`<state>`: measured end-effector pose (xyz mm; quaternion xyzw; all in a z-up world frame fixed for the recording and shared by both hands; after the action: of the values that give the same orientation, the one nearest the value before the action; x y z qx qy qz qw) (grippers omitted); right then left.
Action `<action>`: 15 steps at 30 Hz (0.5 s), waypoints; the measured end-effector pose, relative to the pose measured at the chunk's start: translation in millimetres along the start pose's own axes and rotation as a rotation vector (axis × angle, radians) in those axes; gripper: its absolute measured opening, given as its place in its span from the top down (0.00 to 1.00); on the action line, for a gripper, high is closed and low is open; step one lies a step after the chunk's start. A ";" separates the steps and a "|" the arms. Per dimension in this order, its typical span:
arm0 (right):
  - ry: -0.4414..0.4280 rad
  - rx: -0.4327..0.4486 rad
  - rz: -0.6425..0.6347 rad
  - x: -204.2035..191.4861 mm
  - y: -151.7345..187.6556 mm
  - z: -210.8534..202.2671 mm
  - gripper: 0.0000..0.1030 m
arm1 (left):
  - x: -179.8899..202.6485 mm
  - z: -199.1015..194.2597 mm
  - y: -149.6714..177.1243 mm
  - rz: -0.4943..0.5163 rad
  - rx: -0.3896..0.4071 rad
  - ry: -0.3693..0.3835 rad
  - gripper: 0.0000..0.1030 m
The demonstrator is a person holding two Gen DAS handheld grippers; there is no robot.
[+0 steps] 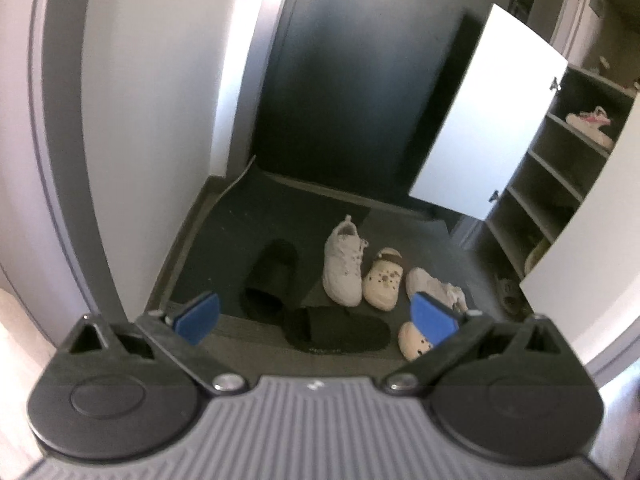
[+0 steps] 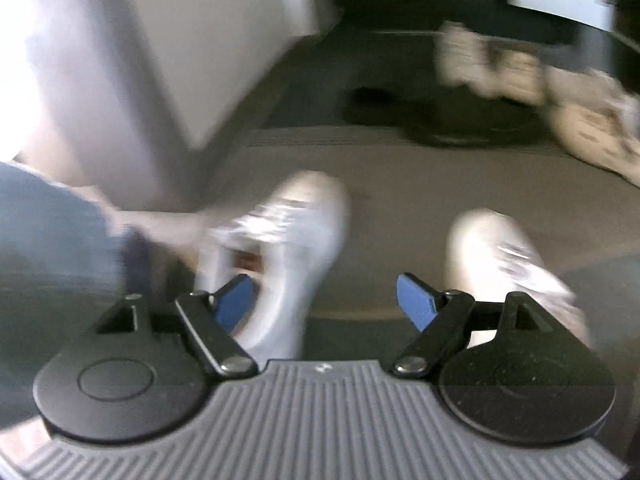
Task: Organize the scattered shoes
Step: 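Grasp the red-tongued sneaker heel again with the right tool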
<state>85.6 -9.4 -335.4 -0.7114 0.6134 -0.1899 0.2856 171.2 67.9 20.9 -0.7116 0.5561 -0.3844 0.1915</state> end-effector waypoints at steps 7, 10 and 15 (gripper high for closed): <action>0.179 -0.089 0.122 65.8 42.5 -11.3 0.28 | 8.7 -6.5 0.7 0.001 0.020 0.026 0.00; 0.159 -0.116 0.167 72.5 45.7 1.2 0.33 | 9.1 -6.0 2.9 0.005 0.012 0.031 0.00; 0.132 -0.192 0.213 78.8 56.2 27.9 0.48 | -9.4 -12.9 2.3 -0.006 0.012 0.016 0.00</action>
<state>73.7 -86.6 -398.9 -0.6524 0.7181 -0.1452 0.1939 159.1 78.0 24.3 -0.7090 0.5531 -0.3940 0.1899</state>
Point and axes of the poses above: each gripper's, at about its wrist camera, not at the fingertips, and z roughly the way its jaws point, x to its right, y to its underside, the point moved 8 cm from there along z, roughly the way its jaws point, and after that the axes turned 9 degrees about -z, right-handed, at the moved point
